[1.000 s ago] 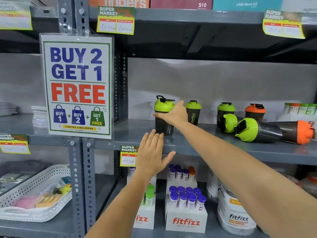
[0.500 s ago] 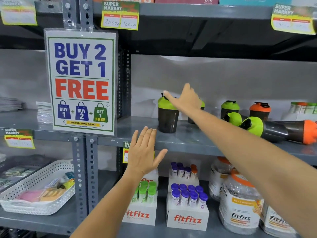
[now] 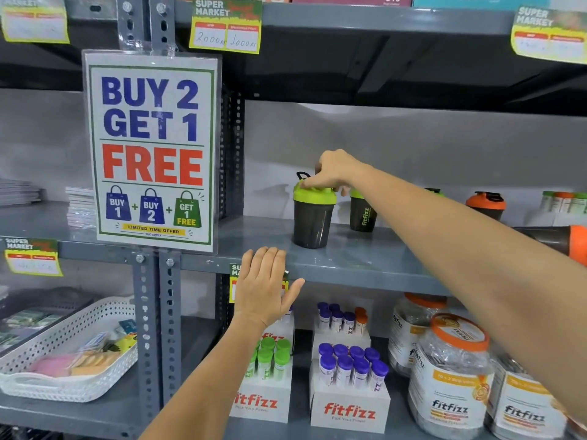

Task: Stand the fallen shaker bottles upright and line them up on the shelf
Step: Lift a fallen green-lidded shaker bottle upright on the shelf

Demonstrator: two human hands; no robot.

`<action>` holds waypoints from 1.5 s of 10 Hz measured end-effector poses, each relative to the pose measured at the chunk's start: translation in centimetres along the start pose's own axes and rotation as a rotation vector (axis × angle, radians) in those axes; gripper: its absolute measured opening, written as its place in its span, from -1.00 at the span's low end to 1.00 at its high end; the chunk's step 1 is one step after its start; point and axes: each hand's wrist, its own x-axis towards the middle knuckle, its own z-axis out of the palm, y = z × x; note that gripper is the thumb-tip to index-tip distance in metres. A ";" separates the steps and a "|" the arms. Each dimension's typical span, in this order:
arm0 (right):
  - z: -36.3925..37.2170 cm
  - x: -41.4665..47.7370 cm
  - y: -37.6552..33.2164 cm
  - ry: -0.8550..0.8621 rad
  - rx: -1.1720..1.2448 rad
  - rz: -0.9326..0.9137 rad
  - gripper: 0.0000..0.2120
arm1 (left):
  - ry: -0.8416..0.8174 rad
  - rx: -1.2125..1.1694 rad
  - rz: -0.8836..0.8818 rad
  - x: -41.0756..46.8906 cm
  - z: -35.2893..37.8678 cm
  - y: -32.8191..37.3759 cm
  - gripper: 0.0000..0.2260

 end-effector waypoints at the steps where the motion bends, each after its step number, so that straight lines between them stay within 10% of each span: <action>1: -0.2 0.3 0.3 -0.032 0.049 -0.022 -0.53 | 0.001 0.004 -0.004 0.0 0.1 0.0 -0.40; 4: 0.0 0.9 1.5 -0.074 0.156 -0.044 -0.63 | -0.011 0.004 -0.014 -0.1 -0.3 0.2 -0.39; 6: -0.2 0.6 1.3 0.034 -0.072 -0.083 -0.25 | -0.054 -0.003 -0.031 0.0 -0.5 0.3 -0.39; 15: 0.3 -0.3 0.9 0.031 -0.209 -0.224 -0.40 | -0.127 -0.011 -0.062 0.0 -0.7 0.4 -0.38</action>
